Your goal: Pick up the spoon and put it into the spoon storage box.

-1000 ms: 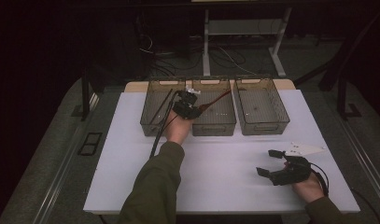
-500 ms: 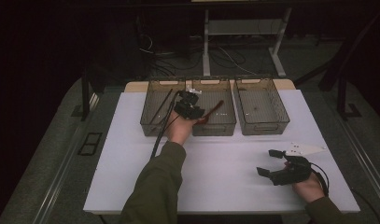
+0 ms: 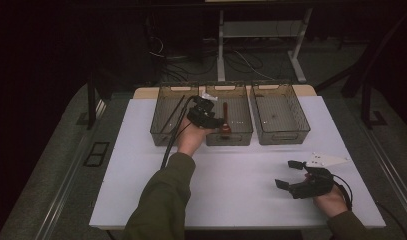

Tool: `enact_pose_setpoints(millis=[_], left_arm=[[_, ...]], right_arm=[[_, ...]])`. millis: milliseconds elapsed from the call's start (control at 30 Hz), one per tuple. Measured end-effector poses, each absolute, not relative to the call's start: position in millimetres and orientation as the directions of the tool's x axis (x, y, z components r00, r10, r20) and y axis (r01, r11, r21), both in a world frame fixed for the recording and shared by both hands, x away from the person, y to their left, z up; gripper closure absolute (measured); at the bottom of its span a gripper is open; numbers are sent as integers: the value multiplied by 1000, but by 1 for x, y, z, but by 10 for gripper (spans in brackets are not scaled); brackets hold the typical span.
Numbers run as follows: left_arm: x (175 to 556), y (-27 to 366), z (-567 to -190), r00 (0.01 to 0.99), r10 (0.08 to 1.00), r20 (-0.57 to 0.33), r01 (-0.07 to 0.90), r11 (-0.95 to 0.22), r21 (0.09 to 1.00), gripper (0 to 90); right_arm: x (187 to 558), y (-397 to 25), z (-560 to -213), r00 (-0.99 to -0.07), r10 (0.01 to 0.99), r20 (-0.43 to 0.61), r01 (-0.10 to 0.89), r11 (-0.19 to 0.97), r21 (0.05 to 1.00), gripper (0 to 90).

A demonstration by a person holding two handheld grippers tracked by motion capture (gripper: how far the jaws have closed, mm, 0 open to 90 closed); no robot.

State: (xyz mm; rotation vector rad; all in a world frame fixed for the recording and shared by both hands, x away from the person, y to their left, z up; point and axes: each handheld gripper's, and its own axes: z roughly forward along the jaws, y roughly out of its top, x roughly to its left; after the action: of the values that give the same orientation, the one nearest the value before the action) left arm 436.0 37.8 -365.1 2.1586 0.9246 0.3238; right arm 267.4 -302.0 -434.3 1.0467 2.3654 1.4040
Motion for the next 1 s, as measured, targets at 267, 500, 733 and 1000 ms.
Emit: enact_pose_setpoints(millis=[267,500,733,1000], left_arm=[[418,47,-354,743,666,-63,469,-452,759,406],[399,61,-349,758,648,-66,447,-443,777,352],[384,74,-357,774,630,-66,435,-453,779,328],[366,85,-362,775,628,-68,424,-438,792,325]], right_arm=[[267,-302,-434,-728,662,178,473,298,829,90],[267,-302,-434,-728,662,177,473,299,829,90],[267,-302,-434,-727,663,177,474,299,828,90],[267,-302,-434,-725,664,180,479,300,825,90]])
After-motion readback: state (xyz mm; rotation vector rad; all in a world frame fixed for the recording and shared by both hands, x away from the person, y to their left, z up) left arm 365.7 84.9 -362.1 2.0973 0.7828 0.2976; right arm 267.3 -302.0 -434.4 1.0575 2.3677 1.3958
